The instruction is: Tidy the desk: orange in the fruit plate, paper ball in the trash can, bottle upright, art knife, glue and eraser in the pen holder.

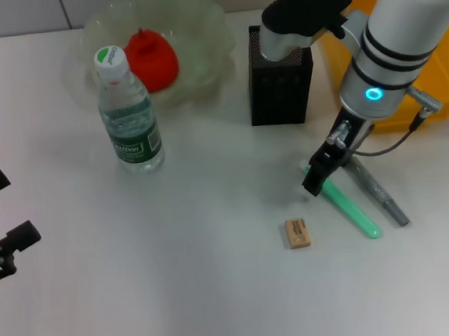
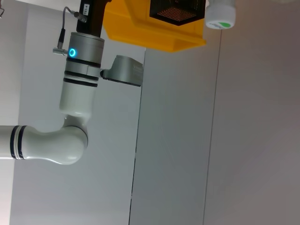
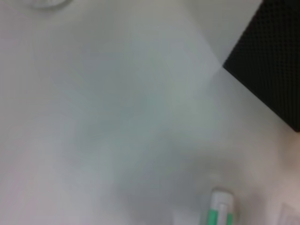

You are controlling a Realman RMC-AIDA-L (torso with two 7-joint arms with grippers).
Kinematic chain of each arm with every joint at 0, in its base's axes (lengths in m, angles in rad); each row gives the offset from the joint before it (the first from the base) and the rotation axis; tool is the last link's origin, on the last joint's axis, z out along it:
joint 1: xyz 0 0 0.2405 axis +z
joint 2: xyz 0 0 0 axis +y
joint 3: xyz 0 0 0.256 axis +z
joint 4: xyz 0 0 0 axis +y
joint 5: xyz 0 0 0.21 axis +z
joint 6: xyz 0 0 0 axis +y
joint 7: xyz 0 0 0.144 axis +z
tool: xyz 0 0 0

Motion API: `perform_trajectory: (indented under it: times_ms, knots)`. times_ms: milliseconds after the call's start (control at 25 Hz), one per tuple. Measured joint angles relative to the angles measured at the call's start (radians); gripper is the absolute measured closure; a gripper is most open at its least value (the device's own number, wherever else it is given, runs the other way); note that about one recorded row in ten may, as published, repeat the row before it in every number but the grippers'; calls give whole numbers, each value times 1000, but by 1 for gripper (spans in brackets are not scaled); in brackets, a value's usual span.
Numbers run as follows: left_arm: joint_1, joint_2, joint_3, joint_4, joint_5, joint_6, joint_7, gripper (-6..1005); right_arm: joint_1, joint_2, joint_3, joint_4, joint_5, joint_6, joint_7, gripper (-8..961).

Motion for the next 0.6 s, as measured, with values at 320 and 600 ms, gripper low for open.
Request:
perform_trajectory:
  times_ms: [320,600]
  knots:
    - [0,0,-3,-1,3,2,1,187,4,1,-19,9,35,21,-3,405]
    - [1,-1,0,-1,3,4,2,187,17,1,-20,39,31,27,-2,497]
